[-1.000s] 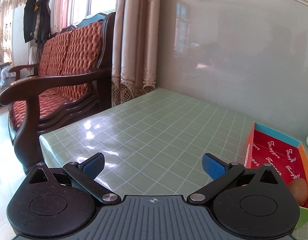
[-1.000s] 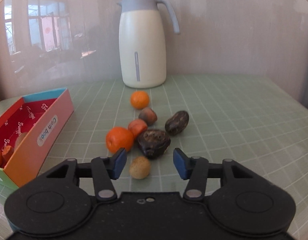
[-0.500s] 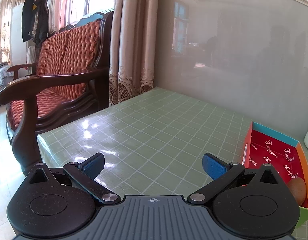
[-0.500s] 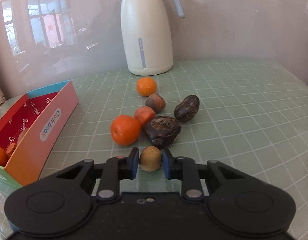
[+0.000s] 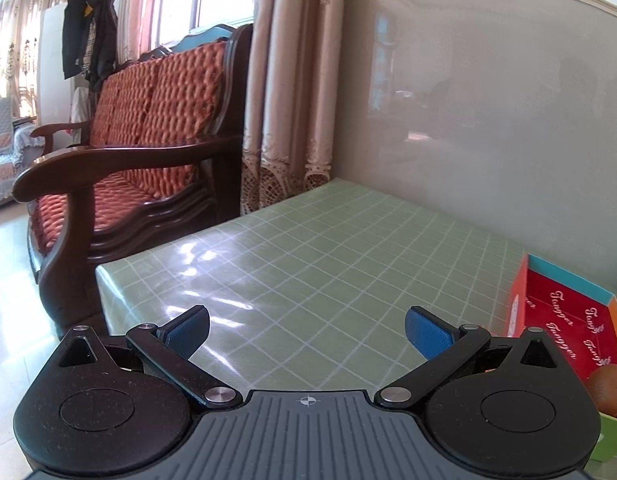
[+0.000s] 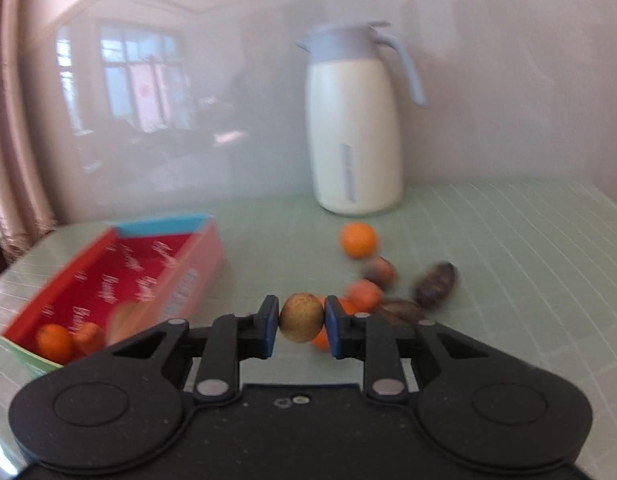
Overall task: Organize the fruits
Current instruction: 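Carry the tan nut into the red box and open the right gripper, then move both tools back toward the remaining fruits, then grasp the small tangerine beside the dark nuts with the left gripper, then carry the tangerine into the red box and open the left gripper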
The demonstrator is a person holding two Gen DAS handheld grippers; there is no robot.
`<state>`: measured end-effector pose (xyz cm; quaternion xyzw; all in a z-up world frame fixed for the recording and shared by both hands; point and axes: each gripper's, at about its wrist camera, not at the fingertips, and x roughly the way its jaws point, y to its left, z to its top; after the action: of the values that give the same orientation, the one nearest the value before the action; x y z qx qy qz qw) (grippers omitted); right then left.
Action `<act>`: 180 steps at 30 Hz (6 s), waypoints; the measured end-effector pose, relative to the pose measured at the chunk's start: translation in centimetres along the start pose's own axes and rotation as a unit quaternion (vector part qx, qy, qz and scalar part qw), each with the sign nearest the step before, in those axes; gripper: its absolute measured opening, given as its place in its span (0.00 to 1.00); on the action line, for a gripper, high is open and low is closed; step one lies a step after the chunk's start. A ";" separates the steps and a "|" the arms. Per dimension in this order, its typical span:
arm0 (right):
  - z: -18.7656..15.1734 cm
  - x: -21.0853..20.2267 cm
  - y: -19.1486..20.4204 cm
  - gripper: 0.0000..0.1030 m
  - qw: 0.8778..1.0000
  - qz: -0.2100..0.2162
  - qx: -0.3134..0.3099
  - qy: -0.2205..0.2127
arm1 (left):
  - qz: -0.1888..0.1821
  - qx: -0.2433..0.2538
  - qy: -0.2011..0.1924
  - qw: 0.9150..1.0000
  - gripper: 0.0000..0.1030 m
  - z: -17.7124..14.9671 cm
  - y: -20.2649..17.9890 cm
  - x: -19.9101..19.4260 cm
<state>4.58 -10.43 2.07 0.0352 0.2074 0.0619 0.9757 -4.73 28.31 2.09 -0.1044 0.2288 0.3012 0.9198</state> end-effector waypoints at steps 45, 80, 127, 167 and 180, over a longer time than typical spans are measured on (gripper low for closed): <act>0.7 -1.7 1.2 0.79 0.999 -0.022 0.012 -0.034 | -0.036 0.044 -0.004 0.998 1.00 -0.9 -3.6 -1.4; -1.5 -10.5 -18.4 1.00 0.949 -0.267 0.146 -0.077 | -0.276 0.306 -0.051 0.910 1.00 -9.7 -30.5 -9.8; -1.6 -11.1 -19.4 1.00 0.927 -0.341 0.128 -0.088 | -0.345 0.280 0.033 0.895 0.38 -11.0 -36.0 -6.4; 0.5 -5.4 -9.6 1.00 0.970 -0.228 0.056 -0.068 | -0.173 0.172 -0.014 0.970 0.38 -2.2 -18.6 0.3; 1.0 -4.2 -7.2 1.00 0.976 -0.205 0.041 -0.067 | -0.177 0.161 0.038 0.970 0.38 -2.4 -16.8 2.0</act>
<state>1.90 -18.12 3.97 0.0359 0.1469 -0.1504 0.9770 5.99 15.11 -0.11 -0.0054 0.2872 0.0888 0.9537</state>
